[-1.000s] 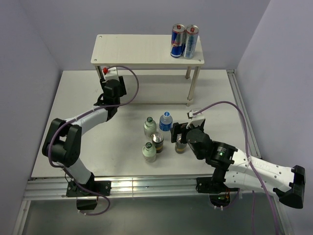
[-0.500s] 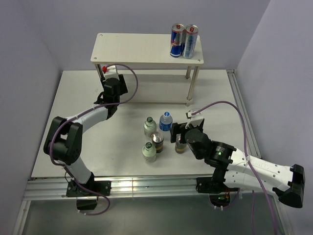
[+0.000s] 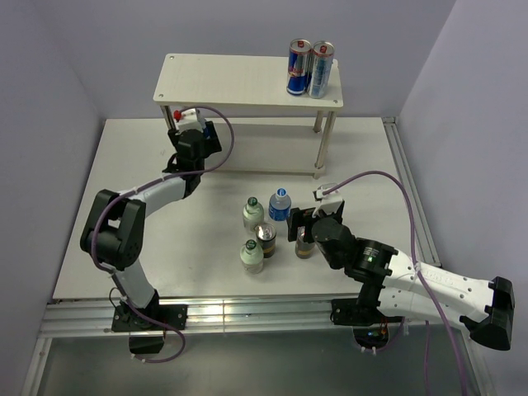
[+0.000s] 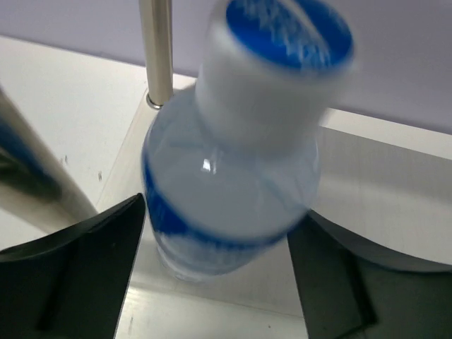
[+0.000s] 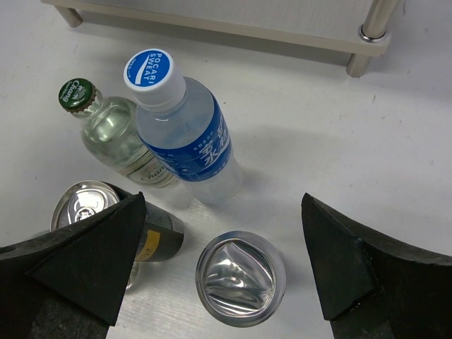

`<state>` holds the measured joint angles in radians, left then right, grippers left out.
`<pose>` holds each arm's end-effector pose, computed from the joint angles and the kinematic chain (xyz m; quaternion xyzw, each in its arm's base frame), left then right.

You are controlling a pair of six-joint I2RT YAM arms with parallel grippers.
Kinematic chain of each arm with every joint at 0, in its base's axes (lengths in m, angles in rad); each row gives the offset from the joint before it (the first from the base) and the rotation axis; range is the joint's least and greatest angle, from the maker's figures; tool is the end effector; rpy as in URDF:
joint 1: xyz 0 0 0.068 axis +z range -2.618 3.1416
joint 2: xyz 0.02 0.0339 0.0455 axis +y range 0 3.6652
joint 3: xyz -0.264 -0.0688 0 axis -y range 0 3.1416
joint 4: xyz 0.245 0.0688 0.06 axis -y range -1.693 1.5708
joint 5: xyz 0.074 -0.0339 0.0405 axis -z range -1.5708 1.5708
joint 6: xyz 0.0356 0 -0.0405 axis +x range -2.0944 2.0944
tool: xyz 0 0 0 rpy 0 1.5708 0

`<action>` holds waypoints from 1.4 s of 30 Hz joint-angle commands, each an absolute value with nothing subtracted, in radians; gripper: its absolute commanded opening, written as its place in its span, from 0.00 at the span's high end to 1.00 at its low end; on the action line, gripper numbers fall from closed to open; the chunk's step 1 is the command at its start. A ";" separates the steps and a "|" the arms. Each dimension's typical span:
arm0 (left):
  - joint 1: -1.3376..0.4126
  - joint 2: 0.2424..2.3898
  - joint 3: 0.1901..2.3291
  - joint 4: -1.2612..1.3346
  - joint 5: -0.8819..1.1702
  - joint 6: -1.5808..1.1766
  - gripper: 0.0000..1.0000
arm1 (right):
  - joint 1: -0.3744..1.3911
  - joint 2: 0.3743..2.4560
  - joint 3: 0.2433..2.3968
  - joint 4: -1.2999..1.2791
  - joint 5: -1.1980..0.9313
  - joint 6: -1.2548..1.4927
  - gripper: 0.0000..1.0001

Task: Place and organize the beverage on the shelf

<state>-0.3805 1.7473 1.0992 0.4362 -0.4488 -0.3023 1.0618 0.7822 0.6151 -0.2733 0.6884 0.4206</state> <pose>0.3786 -0.1348 0.2510 -0.1101 0.7633 -0.0420 0.6352 0.1056 0.1428 0.2747 -0.0790 0.8114 0.1302 0.5643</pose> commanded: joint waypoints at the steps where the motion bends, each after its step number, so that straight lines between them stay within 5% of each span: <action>1: -0.382 1.753 1.154 0.537 -0.436 -0.321 0.09 | 1.063 0.772 0.609 -0.238 0.713 0.411 0.03; 3: -0.382 1.752 1.152 0.534 -0.439 -0.322 0.01 | 1.063 0.772 0.607 -0.239 0.713 0.411 0.03; 23: -0.524 1.493 1.210 0.295 -0.397 -0.183 0.01 | 1.063 0.732 0.594 -0.241 0.748 0.425 0.03; 32: -0.672 1.405 1.316 0.023 -0.229 -0.152 0.01 | 1.063 0.611 0.569 -0.290 0.902 0.491 0.02; 42: -0.773 1.364 1.207 -0.050 0.027 -0.157 0.01 | 1.063 0.609 0.572 -0.311 0.931 0.512 0.03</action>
